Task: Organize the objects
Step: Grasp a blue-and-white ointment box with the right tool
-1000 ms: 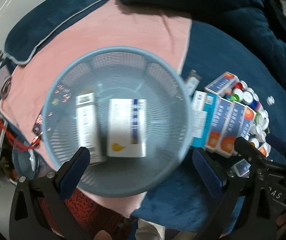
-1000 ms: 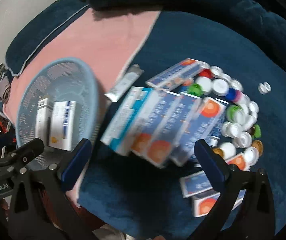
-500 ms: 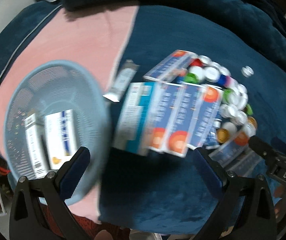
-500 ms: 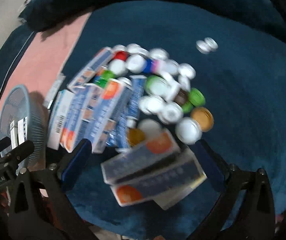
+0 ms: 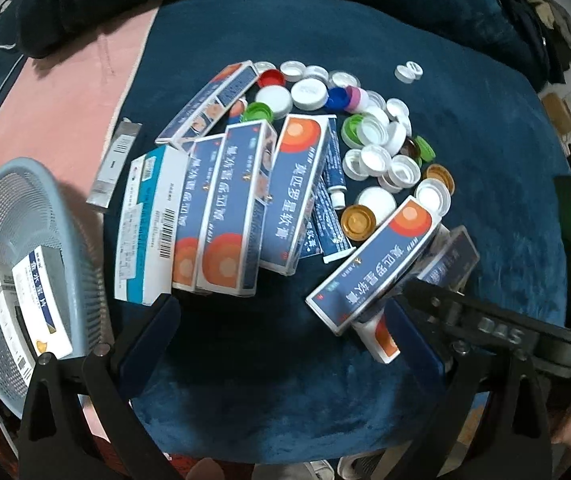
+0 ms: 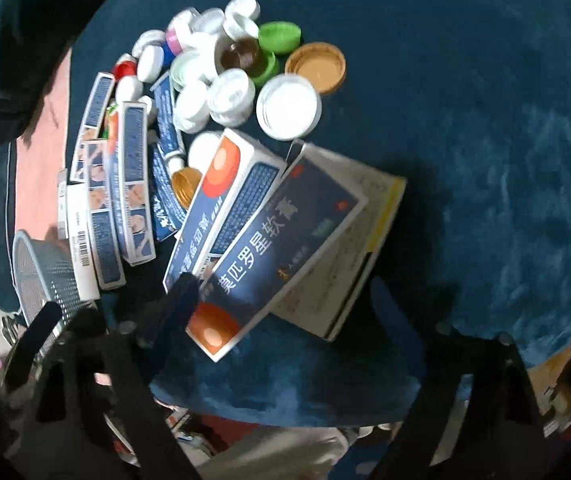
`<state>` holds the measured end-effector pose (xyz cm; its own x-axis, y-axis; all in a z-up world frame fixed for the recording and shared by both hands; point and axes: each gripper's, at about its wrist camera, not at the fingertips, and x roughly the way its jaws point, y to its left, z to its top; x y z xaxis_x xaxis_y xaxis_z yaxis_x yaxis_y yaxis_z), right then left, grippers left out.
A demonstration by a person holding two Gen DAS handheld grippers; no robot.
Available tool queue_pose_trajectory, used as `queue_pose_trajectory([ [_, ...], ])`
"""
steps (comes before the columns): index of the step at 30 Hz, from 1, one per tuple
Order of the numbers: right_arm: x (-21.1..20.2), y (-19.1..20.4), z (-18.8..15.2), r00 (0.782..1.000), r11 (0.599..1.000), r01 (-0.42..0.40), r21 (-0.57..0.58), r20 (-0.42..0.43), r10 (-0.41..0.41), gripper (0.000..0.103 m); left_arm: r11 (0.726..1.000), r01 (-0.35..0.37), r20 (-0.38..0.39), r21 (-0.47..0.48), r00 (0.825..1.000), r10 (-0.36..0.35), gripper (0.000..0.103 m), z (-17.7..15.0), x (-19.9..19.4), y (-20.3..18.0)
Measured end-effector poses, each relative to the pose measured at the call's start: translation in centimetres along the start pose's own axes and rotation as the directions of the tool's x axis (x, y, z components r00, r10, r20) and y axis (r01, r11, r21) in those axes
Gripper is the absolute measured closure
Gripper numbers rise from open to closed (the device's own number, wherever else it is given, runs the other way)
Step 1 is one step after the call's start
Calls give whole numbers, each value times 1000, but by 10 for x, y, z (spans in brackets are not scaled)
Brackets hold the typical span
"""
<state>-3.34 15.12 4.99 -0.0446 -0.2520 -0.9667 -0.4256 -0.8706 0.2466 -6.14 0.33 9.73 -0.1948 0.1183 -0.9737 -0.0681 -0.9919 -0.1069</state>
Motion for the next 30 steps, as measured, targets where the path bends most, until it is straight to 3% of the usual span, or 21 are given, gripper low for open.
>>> queue_pose_trajectory([
  [4,1,7,3,998,999,47,-9,39,-46,19,1000,6,-6,7,1000,-5,1,1,4,0],
  [6,-3,8,4,998,999,29,-24,51,-28,32,1000,16,-4,16,1000,-16,1,2,6,-1],
  [7,-5,9,5,999,999,4,-39,44,-3,50,999,25,-3,21,1000,-25,1,3,8,-2],
  [13,-17,-5,4,999,999,-31,-44,33,33,60,991,124,6,58,992,-125,1,8,16,-16],
  [16,-27,-18,5,997,997,-69,-28,30,70,71,986,135,6,98,991,-136,2,11,23,-31],
  [20,-34,-33,9,998,999,-45,-21,43,46,70,982,102,3,161,995,-104,3,15,35,-48],
  [25,-41,-42,11,990,992,-127,16,69,125,69,973,80,3,217,997,-83,3,18,44,-61],
  [27,-42,-36,12,989,992,-123,-5,79,123,64,969,90,3,232,996,-93,3,18,46,-64],
  [29,-34,-26,16,992,995,-103,-19,78,104,49,964,77,-3,256,997,-79,3,16,49,-67],
  [30,-31,-22,16,993,995,-93,-24,76,95,47,961,66,-8,267,998,-67,3,17,51,-66],
])
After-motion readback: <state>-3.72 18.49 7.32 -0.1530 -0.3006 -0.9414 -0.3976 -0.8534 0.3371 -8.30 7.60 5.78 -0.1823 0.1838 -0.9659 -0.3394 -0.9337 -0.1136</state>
